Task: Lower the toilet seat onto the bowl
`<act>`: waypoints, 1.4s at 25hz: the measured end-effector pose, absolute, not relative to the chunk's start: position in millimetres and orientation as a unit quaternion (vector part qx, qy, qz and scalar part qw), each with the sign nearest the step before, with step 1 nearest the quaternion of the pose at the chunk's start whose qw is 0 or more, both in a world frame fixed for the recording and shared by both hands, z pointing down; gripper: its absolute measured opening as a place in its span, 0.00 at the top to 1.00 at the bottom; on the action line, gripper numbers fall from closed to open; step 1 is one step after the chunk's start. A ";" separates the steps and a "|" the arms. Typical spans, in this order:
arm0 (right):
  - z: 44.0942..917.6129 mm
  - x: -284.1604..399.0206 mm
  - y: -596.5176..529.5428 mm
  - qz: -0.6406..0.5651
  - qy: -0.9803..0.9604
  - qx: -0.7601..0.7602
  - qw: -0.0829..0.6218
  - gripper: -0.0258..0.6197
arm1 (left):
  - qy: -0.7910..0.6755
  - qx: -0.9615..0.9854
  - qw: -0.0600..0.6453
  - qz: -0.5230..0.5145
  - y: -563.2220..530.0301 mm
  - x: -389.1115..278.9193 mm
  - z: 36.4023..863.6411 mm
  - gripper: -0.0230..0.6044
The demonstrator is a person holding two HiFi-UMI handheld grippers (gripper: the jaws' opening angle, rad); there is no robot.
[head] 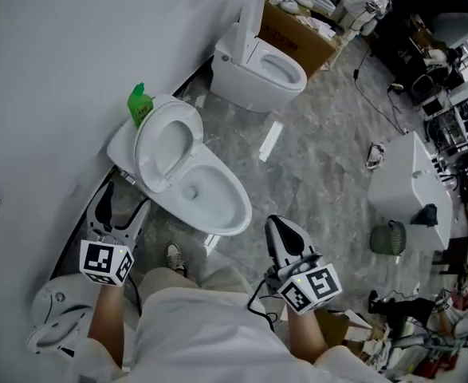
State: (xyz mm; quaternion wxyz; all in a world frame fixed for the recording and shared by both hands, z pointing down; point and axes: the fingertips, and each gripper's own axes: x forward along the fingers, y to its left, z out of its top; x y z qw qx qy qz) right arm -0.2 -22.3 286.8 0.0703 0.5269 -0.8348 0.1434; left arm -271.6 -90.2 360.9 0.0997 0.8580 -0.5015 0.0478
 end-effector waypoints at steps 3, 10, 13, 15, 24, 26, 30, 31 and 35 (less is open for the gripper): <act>296.5 -0.5 -32.6 0.158 -0.826 0.536 0.079 0.96 | -0.492 0.862 0.110 0.050 -115.6 -267.4 373.3 0.41; 316.2 14.6 -64.6 0.165 -0.823 0.536 0.091 0.96 | -0.495 0.857 0.124 0.066 -165.0 -258.0 412.5 0.41; 320.3 25.0 -79.5 0.169 -0.824 0.532 0.091 0.96 | -0.497 0.852 0.141 0.083 -181.0 -253.9 435.5 0.41; 323.9 29.1 -88.0 0.177 -0.824 0.531 0.091 0.96 | -0.498 0.847 0.159 0.096 -194.2 -254.3 450.1 0.41; 338.9 38.5 -105.3 0.193 -0.817 0.533 0.102 0.96 | -0.478 0.849 0.164 0.156 -266.0 -237.6 500.7 0.41; 344.8 49.3 -103.6 0.199 -0.811 0.539 0.109 0.96 | -0.475 0.848 0.171 0.164 -277.3 -232.9 513.9 0.41; 349.7 65.7 -100.9 0.205 -0.800 0.552 0.115 0.96 | -0.483 0.837 0.180 0.184 -293.0 -233.1 537.9 0.41; 347.9 67.5 -100.3 0.204 -0.799 0.555 0.115 0.96 | -0.484 0.835 0.182 0.188 -295.1 -233.4 541.5 0.41; 340.3 71.5 -99.5 0.195 -0.798 0.558 0.115 0.96 | -0.485 0.831 0.182 0.200 -301.4 -233.2 551.3 0.41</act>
